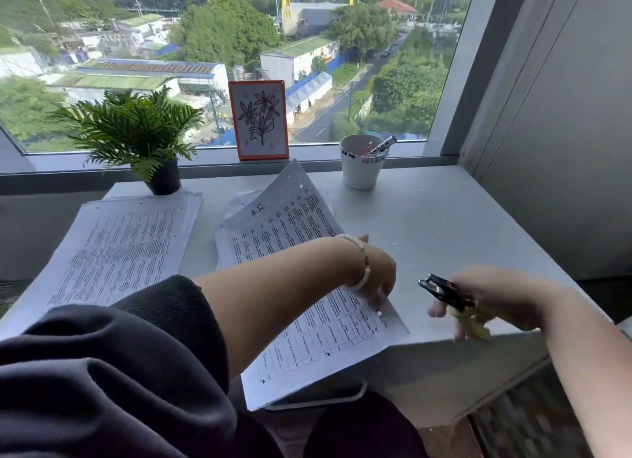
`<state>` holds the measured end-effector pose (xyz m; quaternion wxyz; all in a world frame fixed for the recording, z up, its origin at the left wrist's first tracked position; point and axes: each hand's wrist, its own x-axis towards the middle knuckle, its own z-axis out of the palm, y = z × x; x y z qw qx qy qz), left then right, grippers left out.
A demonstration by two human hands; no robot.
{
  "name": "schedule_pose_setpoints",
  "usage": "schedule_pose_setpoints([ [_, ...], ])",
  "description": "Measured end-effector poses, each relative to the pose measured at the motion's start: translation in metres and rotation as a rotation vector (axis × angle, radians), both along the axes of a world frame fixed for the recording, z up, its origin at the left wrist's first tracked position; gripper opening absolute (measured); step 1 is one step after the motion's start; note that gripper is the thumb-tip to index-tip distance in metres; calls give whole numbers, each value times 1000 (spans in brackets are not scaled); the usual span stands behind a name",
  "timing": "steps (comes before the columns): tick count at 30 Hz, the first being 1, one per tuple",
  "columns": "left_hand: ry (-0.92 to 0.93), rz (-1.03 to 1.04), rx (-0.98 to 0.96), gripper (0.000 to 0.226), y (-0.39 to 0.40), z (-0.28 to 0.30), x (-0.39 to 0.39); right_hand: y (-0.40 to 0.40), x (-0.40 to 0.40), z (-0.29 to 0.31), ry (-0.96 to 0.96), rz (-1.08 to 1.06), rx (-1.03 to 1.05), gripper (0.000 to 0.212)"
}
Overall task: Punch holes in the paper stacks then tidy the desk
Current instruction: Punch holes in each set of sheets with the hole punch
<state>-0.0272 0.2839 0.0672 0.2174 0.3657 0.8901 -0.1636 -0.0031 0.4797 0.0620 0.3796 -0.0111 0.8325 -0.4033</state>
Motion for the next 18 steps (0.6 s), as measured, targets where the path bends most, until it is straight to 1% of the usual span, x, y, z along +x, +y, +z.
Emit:
schedule_pose_setpoints([
  [1, -3, -2, -15, 36, -1, 0, 1, 2, 4, -2, -103, 66, -141, 30],
  [2, -7, 0, -24, 37, 0, 0, 2, 0, 6, -7, -197, 146, -235, 38],
  [3, -14, 10, -13, 37, 1, 0, 3, -4, 7, -13, -262, 217, -283, 48],
  [5, -29, 47, 43, 36, 2, -1, 3, -18, 8, -19, -320, 292, -331, 61],
  [8, -26, 108, 154, 43, -12, -6, 1, -32, 3, -26, -377, 270, -443, 56],
  [10, -12, 185, 331, 48, -34, -5, 0, -34, -1, -32, -428, 219, -576, 59],
  [12, 3, 399, 515, 60, -70, -1, -3, -43, -4, -35, -489, 176, -774, 60],
  [13, 19, 537, 566, 64, -92, 3, -3, -49, -6, -34, -517, 142, -907, 56],
  [15, 68, 857, 611, 63, -144, 7, -2, -71, -6, -29, -494, 70, -1088, 51],
  [16, 62, 1032, 630, 61, -173, 8, 2, -83, -4, -24, -489, 73, -1165, 50],
  [17, -12, 1220, 675, 59, -201, 8, 13, -95, 0, -20, -504, 112, -1261, 51],
  [18, -161, 1415, 743, 64, -226, 7, 28, -107, 5, -19, -530, 140, -1378, 52],
])
